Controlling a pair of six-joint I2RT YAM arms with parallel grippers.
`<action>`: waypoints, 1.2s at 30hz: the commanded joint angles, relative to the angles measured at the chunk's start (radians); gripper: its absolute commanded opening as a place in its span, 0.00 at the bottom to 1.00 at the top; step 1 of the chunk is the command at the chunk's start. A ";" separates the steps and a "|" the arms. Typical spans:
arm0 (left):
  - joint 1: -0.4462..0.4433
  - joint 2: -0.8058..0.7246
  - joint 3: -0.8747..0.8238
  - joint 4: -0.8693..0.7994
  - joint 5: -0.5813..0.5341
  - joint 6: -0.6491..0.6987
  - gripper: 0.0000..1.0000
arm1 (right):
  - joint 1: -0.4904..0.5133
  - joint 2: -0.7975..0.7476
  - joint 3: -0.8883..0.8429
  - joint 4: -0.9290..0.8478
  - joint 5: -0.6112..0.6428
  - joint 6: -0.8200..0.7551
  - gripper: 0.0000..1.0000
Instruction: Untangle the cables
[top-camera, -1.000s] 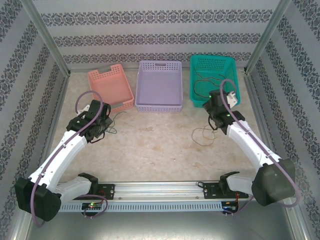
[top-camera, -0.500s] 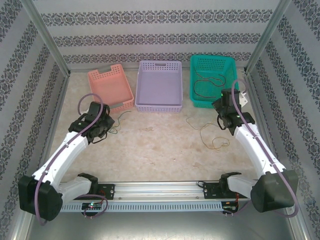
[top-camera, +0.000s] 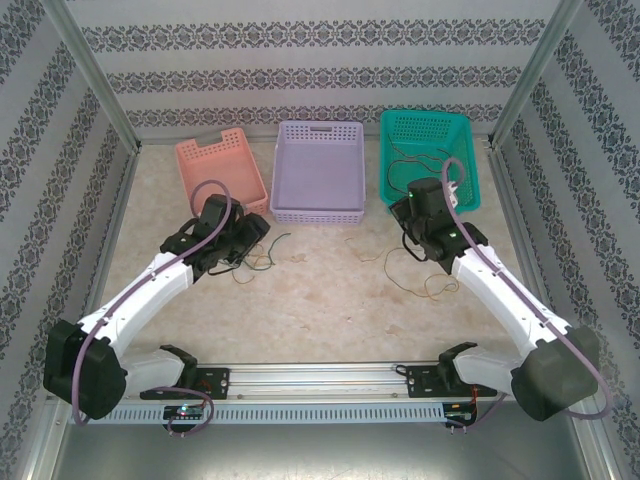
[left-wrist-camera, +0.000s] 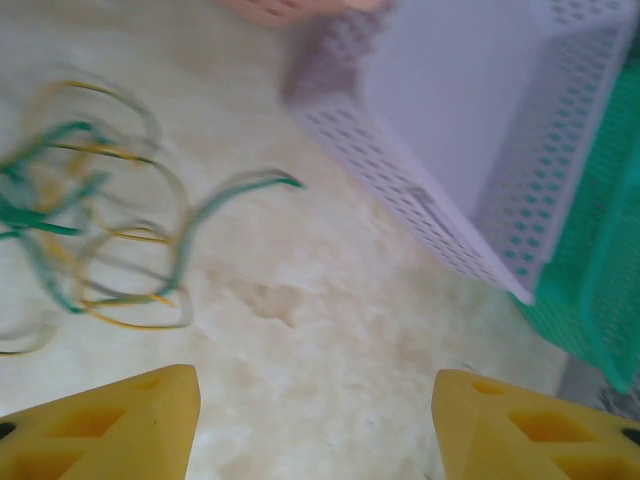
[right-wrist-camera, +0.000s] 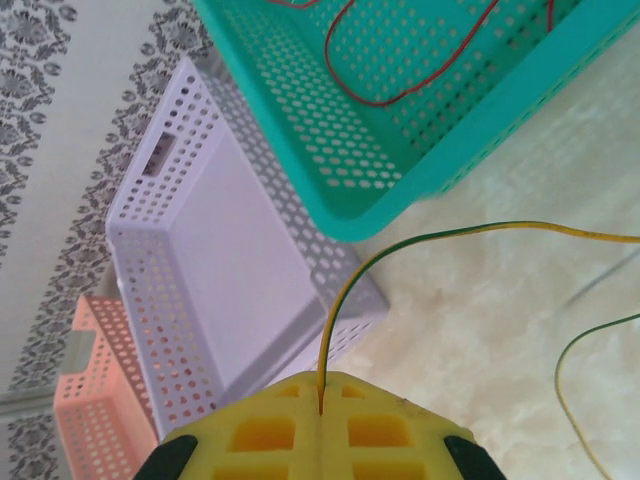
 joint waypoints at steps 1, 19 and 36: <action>-0.079 0.011 0.015 0.179 0.076 0.019 0.63 | 0.029 0.022 -0.003 0.040 -0.015 0.074 0.00; -0.350 0.263 0.042 0.347 -0.049 -0.054 0.71 | 0.102 0.033 0.051 0.016 -0.119 0.127 0.00; -0.351 0.390 0.232 -0.020 -0.039 -0.303 0.63 | 0.187 0.017 0.047 0.011 -0.113 0.143 0.00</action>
